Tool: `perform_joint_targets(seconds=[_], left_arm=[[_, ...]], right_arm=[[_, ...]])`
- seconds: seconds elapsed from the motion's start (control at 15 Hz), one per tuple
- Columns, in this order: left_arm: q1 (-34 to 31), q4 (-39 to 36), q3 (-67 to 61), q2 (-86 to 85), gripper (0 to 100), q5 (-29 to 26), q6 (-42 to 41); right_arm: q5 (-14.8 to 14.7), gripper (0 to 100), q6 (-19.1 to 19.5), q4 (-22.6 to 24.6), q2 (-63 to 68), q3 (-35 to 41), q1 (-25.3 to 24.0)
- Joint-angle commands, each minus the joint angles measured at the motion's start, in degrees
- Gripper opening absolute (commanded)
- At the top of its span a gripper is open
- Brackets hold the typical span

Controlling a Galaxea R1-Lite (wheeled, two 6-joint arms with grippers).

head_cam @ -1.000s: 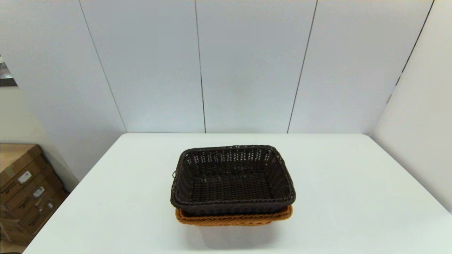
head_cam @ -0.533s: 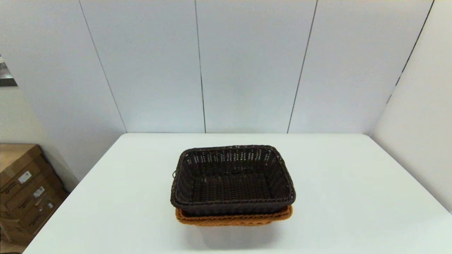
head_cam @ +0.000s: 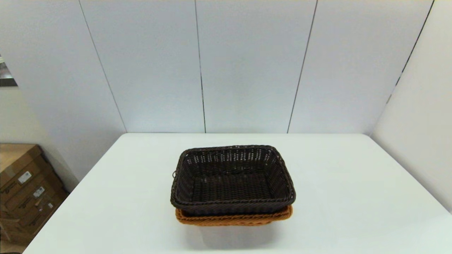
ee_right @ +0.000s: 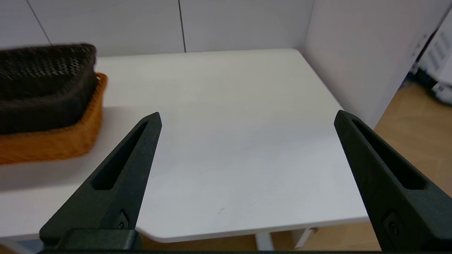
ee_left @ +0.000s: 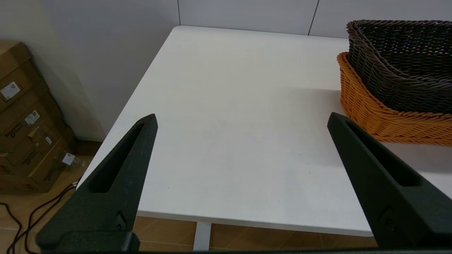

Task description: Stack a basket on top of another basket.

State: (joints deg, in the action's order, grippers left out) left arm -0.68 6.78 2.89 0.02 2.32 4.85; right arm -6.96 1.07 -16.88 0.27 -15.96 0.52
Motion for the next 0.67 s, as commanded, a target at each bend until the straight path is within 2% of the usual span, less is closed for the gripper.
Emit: perform_joint_targets(seconds=[0.07, 0.4, 0.53, 0.67], left_arm=[[-0.02, 0.08, 0.01, -0.11, 100, 0.06, 0.07], [-0.02, 0.08, 0.01, -0.11, 100, 0.06, 0.07], [-0.02, 0.08, 0.01, -0.11, 100, 0.06, 0.07], [-0.02, 0.08, 0.01, -0.11, 100, 0.06, 0.07]], right_arm=[[1.78, 100, 4.29, 10.03, -0.27, 9.54, 0.00], [7.14, 100, 4.38, 13.10, -0.27, 13.58, 0.00], [7.84, 100, 4.11, 16.44, -0.27, 15.96, 0.00], [7.93, 100, 4.38, 16.62, -0.27, 15.96, 0.00]])
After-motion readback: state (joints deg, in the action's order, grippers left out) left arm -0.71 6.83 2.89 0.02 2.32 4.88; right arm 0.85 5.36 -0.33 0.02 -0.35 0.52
